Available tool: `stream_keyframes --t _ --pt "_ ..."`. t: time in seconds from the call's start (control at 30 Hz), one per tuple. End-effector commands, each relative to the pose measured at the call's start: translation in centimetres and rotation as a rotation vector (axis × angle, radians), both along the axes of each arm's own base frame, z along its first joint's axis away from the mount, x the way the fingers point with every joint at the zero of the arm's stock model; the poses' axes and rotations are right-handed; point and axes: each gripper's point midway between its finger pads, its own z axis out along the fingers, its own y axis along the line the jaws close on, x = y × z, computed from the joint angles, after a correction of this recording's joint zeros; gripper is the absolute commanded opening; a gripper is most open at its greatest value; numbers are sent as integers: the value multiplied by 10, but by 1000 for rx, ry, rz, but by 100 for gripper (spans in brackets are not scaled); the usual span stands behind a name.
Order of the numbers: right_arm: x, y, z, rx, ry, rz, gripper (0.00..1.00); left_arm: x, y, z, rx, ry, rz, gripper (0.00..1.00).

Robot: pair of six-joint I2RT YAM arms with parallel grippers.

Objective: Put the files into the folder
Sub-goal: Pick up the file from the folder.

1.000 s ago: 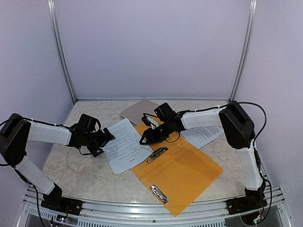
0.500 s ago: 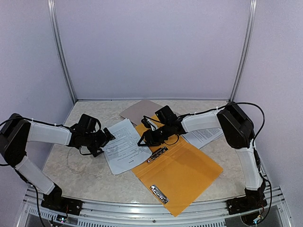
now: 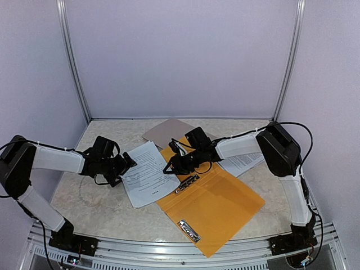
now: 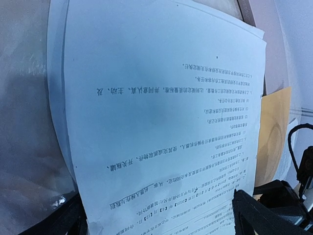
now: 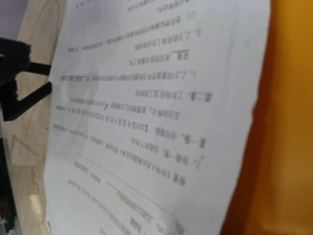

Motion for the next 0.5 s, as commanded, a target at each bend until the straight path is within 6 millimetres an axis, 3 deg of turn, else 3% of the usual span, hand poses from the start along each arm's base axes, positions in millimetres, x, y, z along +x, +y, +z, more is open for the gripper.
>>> stream_keyframes --t 0.0,0.23,0.47 --pt "11 -13 -4 -73 -42 -52 40 -50 26 -53 124 214 11 99" --pt "20 -22 2 -122 -86 -75 40 -50 33 -47 142 197 22 99" --pt "16 -19 -10 -122 -57 -65 40 -48 29 -50 130 200 16 99"
